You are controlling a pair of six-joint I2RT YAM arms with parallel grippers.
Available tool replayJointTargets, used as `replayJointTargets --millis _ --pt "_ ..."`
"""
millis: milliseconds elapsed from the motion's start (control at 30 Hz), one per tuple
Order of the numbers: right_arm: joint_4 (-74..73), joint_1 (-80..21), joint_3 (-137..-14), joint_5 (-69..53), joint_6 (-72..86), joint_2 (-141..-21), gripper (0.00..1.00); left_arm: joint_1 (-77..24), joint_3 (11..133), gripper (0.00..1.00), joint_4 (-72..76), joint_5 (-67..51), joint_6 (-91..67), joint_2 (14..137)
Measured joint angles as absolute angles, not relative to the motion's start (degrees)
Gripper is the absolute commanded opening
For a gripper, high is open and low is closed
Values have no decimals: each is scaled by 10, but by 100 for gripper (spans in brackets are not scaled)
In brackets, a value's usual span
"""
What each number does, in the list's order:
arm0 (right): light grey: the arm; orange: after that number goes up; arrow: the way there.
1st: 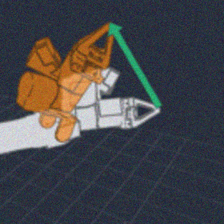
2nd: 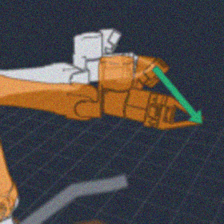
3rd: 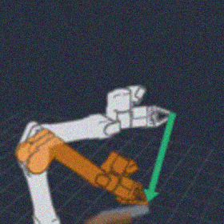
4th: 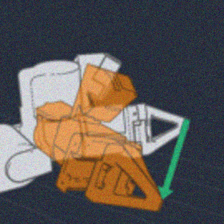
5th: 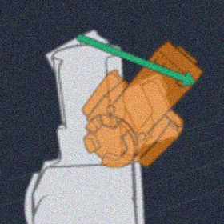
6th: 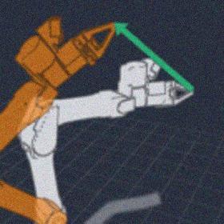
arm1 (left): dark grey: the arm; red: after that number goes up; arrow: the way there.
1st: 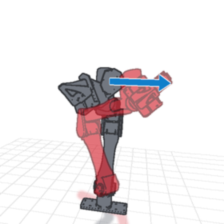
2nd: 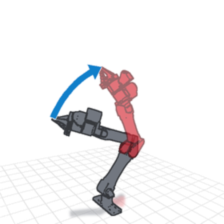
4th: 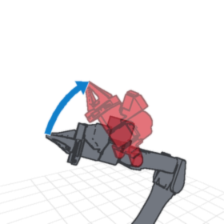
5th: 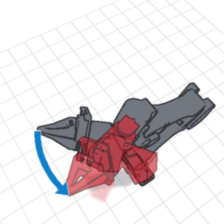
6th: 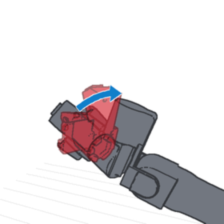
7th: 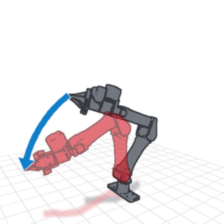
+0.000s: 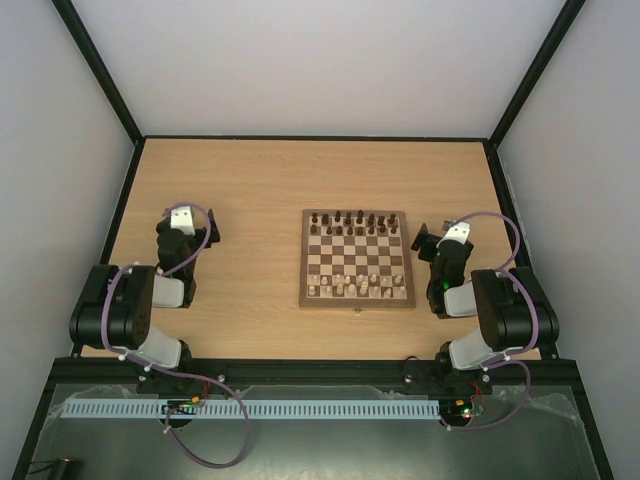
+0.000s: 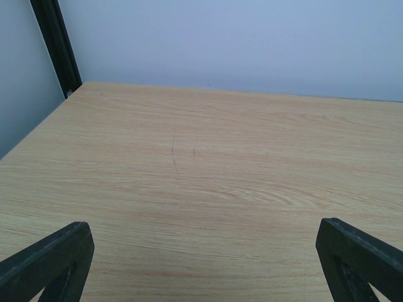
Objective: Set up the chess pieces on the board
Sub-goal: Reset both arms
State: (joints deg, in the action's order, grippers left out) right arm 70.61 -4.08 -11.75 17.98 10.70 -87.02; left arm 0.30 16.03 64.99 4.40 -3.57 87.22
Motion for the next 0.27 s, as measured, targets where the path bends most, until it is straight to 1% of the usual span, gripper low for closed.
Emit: replayJointTargets --millis 267 --pt "706 -41 -118 180 107 -870 99 1 160 99 652 46 -34 872"
